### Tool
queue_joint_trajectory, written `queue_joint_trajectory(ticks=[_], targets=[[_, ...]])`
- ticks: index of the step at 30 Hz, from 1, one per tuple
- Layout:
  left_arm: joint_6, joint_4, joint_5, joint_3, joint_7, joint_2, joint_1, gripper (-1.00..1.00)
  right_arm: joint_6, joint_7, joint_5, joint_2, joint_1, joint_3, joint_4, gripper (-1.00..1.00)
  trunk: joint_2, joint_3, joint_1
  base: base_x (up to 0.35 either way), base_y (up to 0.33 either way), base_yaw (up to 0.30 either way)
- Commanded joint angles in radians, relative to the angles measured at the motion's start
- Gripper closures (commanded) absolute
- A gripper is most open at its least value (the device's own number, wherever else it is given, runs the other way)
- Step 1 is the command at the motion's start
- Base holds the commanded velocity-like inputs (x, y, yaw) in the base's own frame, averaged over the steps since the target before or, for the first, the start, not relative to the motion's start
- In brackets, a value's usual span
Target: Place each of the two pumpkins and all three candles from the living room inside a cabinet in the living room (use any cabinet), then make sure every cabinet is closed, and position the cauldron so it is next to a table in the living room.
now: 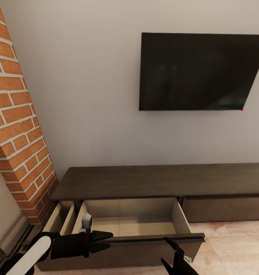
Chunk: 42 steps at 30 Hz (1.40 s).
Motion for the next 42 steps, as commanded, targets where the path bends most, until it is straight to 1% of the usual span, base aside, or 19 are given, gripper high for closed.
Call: queue_joint_trajectory(ticks=[1,21,29,31,35,42], targets=[[0.001,0.0,-0.003,-0.001,-0.006,0.001,0.0,-1.0,0.006,0.001,-0.004,0.0,-0.001,0.0,0.001,-1.0,0.007,0.002,-0.004,0.0,0.0,0.0],[0.001,0.002,-0.009,0.005,-0.002,0.001,0.0,-1.0,-0.003,0.004,0.0,0.0,-0.001,0.001,0.001,-1.0,0.147,0.065,-0.081,0.0,0.0,0.0],[0.0,0.016,-0.014,0.009,0.002,-0.001,-0.001,-1.0,-0.011,0.001,0.003,0.0,0.0,0.001,0.004,-1.0,0.203,0.09,-0.111,0.0,0.0,0.0],[-0.001,0.016,-0.015,0.009,0.004,-0.001,-0.001,-1.0,-0.025,0.001,0.003,0.0,0.0,0.001,0.014,-1.0,0.217,0.096,-0.119,0.0,0.0,0.0],[-0.002,0.017,-0.016,0.009,0.007,-0.001,-0.001,-1.0,-0.083,0.003,0.003,0.002,-0.001,0.003,0.035,-1.0,0.245,0.109,-0.134,0.0,0.0,0.0],[-0.005,0.022,-0.019,0.009,0.009,-0.001,0.0,-1.0,-0.185,0.005,0.003,0.0,-0.001,0.004,0.041,-1.0,0.294,0.131,-0.161,0.0,0.0,0.0]])
